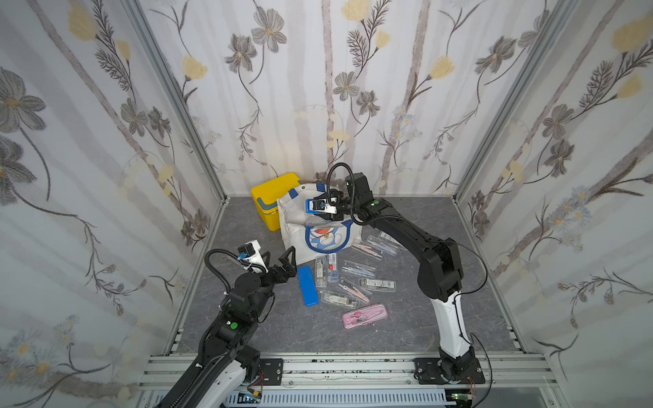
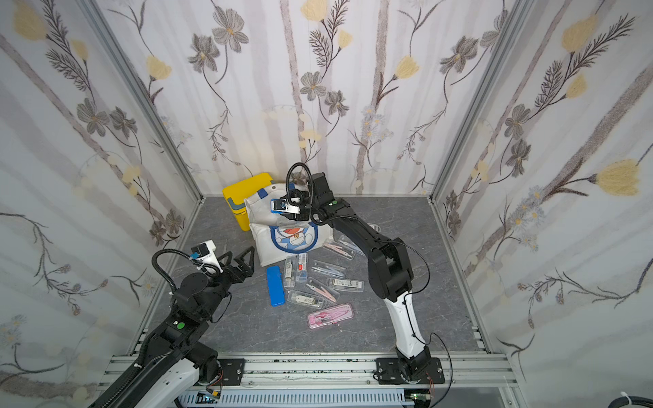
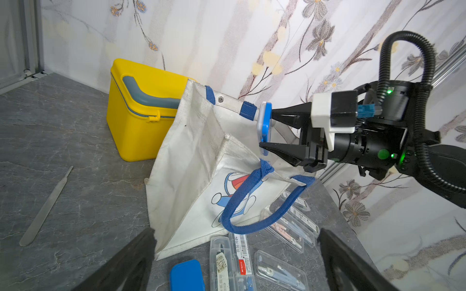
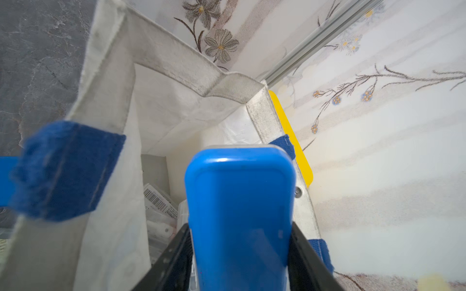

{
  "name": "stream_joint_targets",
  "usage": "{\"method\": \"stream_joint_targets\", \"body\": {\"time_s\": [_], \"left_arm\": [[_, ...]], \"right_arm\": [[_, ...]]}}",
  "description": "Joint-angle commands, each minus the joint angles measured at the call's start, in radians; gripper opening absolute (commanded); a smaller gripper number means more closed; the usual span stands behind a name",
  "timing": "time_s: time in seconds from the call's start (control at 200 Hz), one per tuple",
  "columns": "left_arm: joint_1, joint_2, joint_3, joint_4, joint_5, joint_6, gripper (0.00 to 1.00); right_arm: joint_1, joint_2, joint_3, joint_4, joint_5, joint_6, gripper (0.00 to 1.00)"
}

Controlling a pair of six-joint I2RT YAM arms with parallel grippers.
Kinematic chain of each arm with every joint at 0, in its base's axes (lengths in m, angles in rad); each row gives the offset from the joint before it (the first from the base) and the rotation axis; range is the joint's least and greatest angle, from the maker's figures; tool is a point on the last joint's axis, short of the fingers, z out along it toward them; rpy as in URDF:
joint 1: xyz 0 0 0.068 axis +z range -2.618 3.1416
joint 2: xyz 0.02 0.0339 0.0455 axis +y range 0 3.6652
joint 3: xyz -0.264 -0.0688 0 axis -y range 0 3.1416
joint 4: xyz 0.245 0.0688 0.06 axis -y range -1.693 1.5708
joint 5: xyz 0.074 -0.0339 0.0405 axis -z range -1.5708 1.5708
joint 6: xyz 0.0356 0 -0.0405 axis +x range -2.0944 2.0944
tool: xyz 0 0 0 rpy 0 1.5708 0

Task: Put the compass set into the canvas bag
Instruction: Place the compass set in the canvas bag.

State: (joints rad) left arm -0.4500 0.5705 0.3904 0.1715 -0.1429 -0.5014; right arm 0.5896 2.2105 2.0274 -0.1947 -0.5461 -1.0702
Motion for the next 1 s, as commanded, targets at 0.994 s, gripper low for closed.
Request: {"method": "stream_joint_targets", "body": {"time_s": [0.994], "left_arm": [[0.003, -0.036, -0.045, 0.038, -0.053, 0.014, 1.0]], "right_arm": [[0.038, 0.121, 0.043, -0.209, 0.39, -0.142, 0.56]]}}
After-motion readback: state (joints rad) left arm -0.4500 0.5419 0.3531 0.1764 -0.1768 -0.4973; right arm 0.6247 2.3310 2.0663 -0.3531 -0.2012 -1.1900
